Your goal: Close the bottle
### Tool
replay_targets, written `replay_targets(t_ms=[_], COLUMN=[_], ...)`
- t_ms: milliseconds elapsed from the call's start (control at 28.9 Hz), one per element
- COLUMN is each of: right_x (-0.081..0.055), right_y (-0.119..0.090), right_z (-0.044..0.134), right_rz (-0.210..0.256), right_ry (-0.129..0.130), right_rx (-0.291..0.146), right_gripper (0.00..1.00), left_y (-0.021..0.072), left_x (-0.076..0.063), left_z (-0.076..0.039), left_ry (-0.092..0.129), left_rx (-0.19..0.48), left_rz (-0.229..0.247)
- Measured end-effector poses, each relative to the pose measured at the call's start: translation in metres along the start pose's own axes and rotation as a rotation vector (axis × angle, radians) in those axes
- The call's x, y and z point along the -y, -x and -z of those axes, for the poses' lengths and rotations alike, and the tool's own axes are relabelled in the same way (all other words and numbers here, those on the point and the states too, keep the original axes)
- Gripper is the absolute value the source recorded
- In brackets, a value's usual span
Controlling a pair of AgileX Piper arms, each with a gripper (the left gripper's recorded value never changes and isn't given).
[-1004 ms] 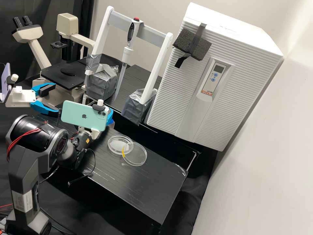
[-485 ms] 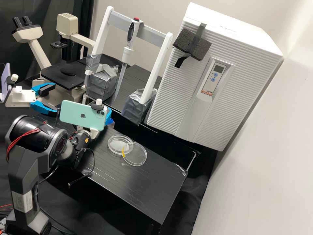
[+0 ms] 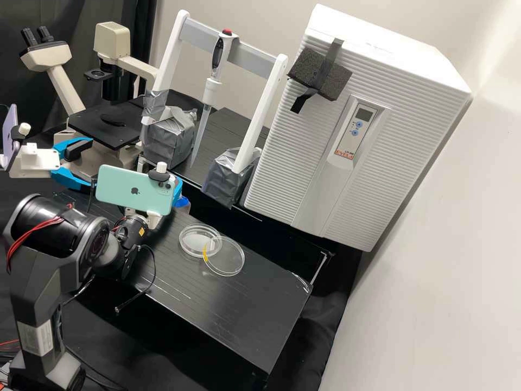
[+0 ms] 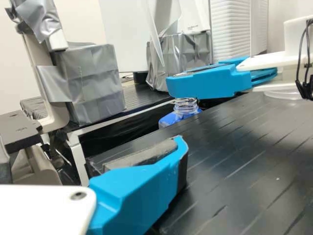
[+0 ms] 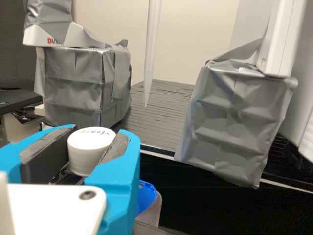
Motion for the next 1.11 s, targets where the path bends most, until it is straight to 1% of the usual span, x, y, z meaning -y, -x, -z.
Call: replay_targets(t_ms=[208, 416, 519, 727, 1108], right_x=[0.003, 0.003, 0.003, 0.001, 0.001], right_y=[0.000, 0.003, 0.004, 0.004, 0.011], right_z=[-0.002, -0.006, -0.006, -0.007, -0.007], right_rz=[0.012, 0.012, 0.004, -0.003, 0.000], right_ry=[0.000, -0.001, -0.001, -0.003, -0.007], right_rx=[0.011, 0.022, 0.016, 0.021, 0.022], right_gripper=[0.00, 0.00, 0.00, 0.00, 0.00], left_y=[-0.0039, -0.0042, -0.0050, -0.0076, -0.0080], left_x=[-0.003, -0.002, -0.003, -0.005, -0.004], left_z=[-0.001, -0.001, 0.000, 0.001, 0.001], left_ry=[-0.007, -0.008, -0.010, -0.017, -0.016], left_rx=[0.009, 0.002, 0.001, -0.003, -0.001], left_rz=[-0.009, 0.008, 0.009, 0.008, 0.010])
